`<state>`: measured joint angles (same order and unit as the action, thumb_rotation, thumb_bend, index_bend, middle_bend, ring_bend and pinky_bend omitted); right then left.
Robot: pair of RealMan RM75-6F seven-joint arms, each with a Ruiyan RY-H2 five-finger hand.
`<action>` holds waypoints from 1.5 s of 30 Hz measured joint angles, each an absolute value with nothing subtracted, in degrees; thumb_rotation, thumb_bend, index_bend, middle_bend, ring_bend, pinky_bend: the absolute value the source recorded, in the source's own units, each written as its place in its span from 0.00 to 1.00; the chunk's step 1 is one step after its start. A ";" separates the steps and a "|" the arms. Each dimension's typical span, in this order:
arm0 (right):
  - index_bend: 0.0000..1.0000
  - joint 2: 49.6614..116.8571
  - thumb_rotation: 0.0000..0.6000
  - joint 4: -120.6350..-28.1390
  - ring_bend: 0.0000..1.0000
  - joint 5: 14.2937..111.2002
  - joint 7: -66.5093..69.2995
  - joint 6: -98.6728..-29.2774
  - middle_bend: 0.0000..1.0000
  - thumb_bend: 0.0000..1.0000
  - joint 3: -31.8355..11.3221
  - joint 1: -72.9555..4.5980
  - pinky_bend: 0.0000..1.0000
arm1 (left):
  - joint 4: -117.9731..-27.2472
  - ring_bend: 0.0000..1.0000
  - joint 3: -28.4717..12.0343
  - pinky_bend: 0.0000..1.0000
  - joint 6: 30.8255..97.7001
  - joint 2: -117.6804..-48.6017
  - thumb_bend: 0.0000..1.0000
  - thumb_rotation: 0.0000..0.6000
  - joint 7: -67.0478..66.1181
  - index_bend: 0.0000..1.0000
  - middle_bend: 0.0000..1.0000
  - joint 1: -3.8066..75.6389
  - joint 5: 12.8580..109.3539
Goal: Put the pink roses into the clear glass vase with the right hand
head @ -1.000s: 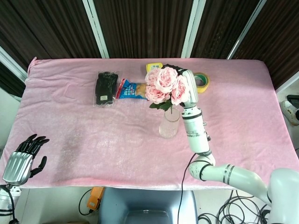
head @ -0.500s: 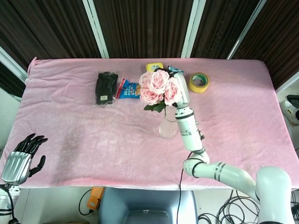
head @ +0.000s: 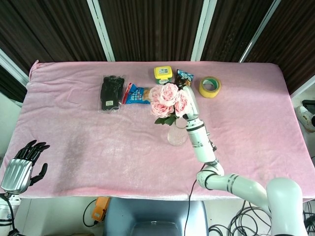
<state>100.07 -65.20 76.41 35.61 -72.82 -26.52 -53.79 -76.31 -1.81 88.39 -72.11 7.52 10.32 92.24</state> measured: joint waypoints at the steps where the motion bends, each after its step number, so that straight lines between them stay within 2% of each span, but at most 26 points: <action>1: 0.71 100.15 1.00 -64.69 0.62 76.60 36.06 -72.87 0.73 0.38 -25.99 -53.38 0.69 | -76.30 0.10 -1.79 0.27 88.42 -72.12 0.46 1.00 7.55 0.24 0.21 10.33 92.31; 5: 0.64 100.72 1.00 -61.39 0.57 77.33 38.07 -72.73 0.68 0.38 -23.80 -51.93 0.64 | -76.31 0.10 -1.60 0.27 88.00 -72.19 0.46 1.00 7.20 0.24 0.21 10.49 92.47; 12: 0.38 101.59 1.00 -56.62 0.32 77.86 43.74 -70.52 0.40 0.38 -21.44 -50.52 0.41 | -76.42 0.10 -1.65 0.27 88.03 -72.26 0.46 1.00 6.98 0.24 0.21 10.52 92.41; 15: 0.29 101.63 1.00 -55.40 0.22 78.43 46.49 -69.61 0.32 0.37 -20.57 -50.12 0.33 | -76.39 0.10 -1.61 0.27 87.79 -72.28 0.46 1.00 6.96 0.24 0.21 10.60 92.38; 21: 0.08 100.75 1.00 -55.05 0.06 79.70 49.75 -68.80 0.15 0.24 -19.14 -49.08 0.18 | -76.41 0.10 -1.49 0.27 87.61 -72.29 0.46 1.00 6.86 0.24 0.21 10.69 92.46; 23: 0.03 100.06 1.00 -55.85 0.02 80.12 50.09 -68.92 0.10 0.20 -18.74 -48.57 0.16 | -76.42 0.10 -1.46 0.27 87.72 -72.29 0.46 1.00 6.85 0.24 0.21 10.65 92.53; 28: 0.00 97.72 1.00 -58.78 0.00 81.28 49.68 -69.35 0.00 0.12 -17.52 -47.23 0.12 | -76.52 0.10 -1.35 0.27 87.51 -72.32 0.46 1.00 6.60 0.24 0.21 10.79 92.70; 45: 0.00 86.08 1.00 -70.00 0.00 81.99 42.94 -69.68 0.00 0.06 -12.67 -39.34 0.05 | -76.54 0.10 -1.01 0.27 87.83 -72.29 0.46 1.00 6.81 0.24 0.21 10.78 93.29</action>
<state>86.08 -70.00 81.99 42.94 -69.68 -12.67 -39.34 -76.54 -1.01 87.83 -72.29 6.81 10.78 93.29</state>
